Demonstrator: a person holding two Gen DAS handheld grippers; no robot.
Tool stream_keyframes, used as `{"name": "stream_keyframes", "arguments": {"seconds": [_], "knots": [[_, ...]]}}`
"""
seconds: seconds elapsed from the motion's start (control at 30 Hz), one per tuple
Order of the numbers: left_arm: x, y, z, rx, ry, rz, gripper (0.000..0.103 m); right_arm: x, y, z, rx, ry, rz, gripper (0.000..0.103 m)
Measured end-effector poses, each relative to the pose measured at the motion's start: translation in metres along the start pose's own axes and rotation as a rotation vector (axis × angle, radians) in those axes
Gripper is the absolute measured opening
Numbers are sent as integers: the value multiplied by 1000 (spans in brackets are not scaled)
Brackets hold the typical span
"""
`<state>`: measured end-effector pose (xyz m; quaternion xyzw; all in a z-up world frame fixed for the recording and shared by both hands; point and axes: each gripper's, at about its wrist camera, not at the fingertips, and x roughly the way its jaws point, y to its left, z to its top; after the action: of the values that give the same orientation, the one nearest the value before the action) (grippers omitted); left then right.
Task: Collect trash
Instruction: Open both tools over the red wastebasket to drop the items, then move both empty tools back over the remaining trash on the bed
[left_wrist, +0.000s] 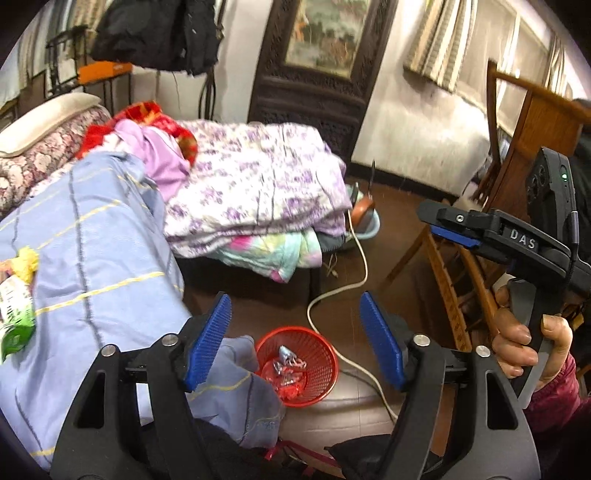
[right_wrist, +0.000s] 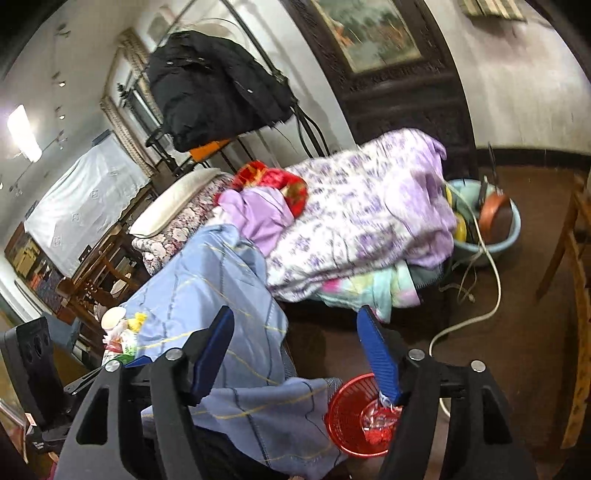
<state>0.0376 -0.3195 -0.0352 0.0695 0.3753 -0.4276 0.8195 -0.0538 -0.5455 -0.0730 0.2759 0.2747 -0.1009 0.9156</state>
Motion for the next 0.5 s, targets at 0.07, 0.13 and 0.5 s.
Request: {"name": "stream_keyframes", "arguments": {"seconds": [0.07, 0.13, 0.5], "knots": [[-14, 6, 0, -18, -33, -5, 73, -12, 17, 3, -20, -20, -5, 74], [-26, 11, -2, -31, -60, -10, 73, -25, 35, 7, -42, -40, -5, 76], [-107, 63, -29, -129, -209, 36, 76, -77, 150, 2, -205, -137, 76, 80]]}}
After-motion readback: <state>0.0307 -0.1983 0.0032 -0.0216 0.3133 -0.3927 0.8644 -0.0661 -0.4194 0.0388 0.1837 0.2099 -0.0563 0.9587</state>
